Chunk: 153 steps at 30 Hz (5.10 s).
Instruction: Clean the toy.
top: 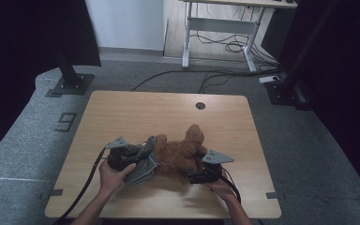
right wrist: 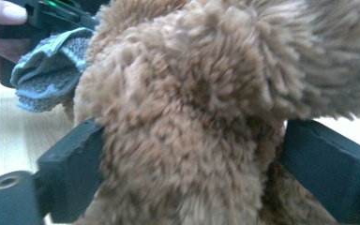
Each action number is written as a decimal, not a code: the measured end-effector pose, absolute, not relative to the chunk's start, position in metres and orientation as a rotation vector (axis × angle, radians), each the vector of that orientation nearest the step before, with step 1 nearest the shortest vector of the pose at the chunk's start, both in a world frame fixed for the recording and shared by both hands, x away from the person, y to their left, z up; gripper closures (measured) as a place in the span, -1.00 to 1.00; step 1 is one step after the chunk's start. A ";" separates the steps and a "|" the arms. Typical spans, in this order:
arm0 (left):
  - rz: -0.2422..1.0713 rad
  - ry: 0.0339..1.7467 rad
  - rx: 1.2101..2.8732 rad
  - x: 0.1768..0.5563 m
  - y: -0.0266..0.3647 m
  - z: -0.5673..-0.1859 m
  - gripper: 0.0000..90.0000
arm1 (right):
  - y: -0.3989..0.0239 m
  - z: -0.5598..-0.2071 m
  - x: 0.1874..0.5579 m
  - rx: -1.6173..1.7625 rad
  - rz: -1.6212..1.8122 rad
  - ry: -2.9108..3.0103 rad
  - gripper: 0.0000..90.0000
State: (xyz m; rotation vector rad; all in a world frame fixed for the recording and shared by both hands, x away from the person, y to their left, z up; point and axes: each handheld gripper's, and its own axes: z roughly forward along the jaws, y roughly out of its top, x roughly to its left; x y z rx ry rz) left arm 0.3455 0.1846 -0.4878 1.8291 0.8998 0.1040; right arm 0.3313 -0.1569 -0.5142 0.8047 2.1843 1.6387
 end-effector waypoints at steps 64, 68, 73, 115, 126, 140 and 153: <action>0.272 1.001 1.900 0.340 0.225 -0.470 0.71 | -0.128 -0.531 0.313 0.783 1.430 2.140 -0.14; 0.242 1.056 1.871 0.337 0.241 -0.488 0.71 | -0.132 -0.533 0.315 0.810 1.438 2.132 -0.12; 0.195 1.132 1.867 0.338 0.256 -0.510 0.71 | -0.132 -0.533 0.315 0.813 1.434 2.128 -0.11; 0.218 0.859 2.046 0.369 0.132 -0.450 0.72 | -0.125 -0.536 0.311 0.790 1.345 2.137 -0.08; 0.226 0.882 1.981 0.360 0.171 -0.450 0.72 | -0.126 -0.538 0.313 0.826 1.344 2.138 -0.04; 0.240 1.002 1.895 0.359 0.225 -0.463 0.71 | -0.128 -0.538 0.314 0.834 1.353 2.138 -0.03; 0.203 0.996 1.828 0.347 0.233 -0.487 0.72 | -0.145 -0.529 0.309 0.843 1.466 2.151 -0.33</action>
